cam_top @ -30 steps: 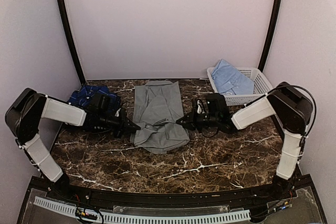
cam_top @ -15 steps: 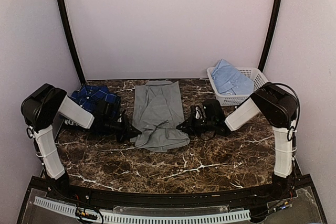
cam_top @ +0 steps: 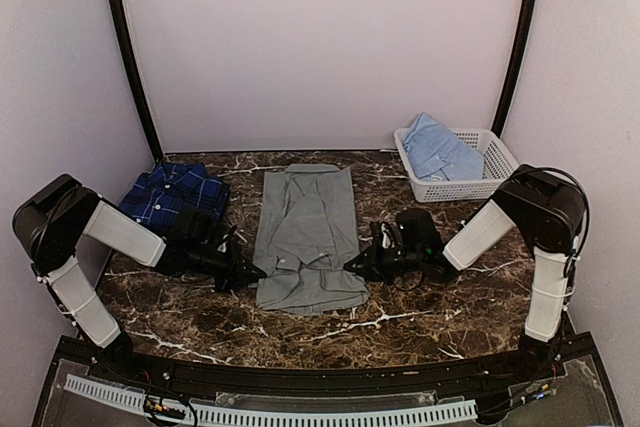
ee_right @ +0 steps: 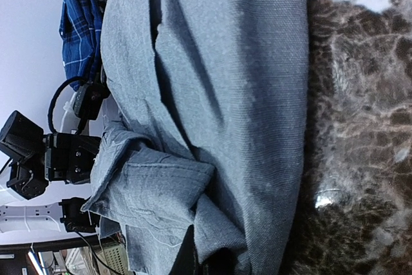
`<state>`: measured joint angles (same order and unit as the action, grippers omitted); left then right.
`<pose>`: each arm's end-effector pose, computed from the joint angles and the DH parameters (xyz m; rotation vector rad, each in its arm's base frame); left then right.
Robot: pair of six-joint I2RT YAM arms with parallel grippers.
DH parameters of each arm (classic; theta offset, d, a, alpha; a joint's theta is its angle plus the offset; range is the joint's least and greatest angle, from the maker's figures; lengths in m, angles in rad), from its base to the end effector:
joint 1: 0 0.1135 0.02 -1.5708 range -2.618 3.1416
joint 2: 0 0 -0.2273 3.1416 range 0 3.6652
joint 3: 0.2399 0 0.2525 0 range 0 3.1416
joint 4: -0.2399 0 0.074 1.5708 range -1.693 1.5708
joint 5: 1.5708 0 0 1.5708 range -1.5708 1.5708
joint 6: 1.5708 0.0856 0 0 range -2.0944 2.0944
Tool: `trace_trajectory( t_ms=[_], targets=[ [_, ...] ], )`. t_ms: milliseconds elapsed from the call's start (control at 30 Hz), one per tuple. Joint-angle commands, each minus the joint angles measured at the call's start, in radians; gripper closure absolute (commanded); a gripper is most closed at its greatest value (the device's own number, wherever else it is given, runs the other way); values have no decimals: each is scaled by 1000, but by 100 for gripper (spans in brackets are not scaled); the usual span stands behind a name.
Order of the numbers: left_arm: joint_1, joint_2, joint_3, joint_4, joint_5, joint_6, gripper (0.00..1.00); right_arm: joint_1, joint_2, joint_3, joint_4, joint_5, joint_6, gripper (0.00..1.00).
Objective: Fold and stack the long sleeve shirts
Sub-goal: Pick up the rectangle-folded shirt from the center of the board.
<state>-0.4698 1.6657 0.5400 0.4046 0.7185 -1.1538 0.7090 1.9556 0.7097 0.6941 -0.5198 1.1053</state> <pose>0.2467 -0.1884 0.0528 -0.4601 2.6220 -1.5397 0.2507 0.2711 0.0332 0.1267 2.4983 1.4943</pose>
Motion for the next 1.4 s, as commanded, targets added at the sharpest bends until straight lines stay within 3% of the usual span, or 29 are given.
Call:
trace_trajectory(
  t_ms=[0,100,167,367,667,833,1100,1367],
  targets=[
    [2,-35,36,-74,-40,17,100,4,-18,10,11,20,-1,100],
    [2,-37,73,-111,-50,42,99,4,-40,36,-39,30,-28,100],
    [2,-43,90,-141,-58,61,93,4,-59,46,-73,37,-49,94],
    [2,-100,166,-309,-100,195,60,4,-148,35,-176,67,-118,69],
    [2,-162,212,-539,-141,385,36,16,-248,14,-341,144,-233,55],
    [-5,-220,167,-570,-132,419,35,51,-280,14,-437,196,-297,51],
    [-85,-272,69,-526,-124,383,43,117,-325,-18,-544,271,-344,53],
    [-139,-245,18,-435,-152,325,46,160,-336,-70,-526,277,-309,55]
  ],
)
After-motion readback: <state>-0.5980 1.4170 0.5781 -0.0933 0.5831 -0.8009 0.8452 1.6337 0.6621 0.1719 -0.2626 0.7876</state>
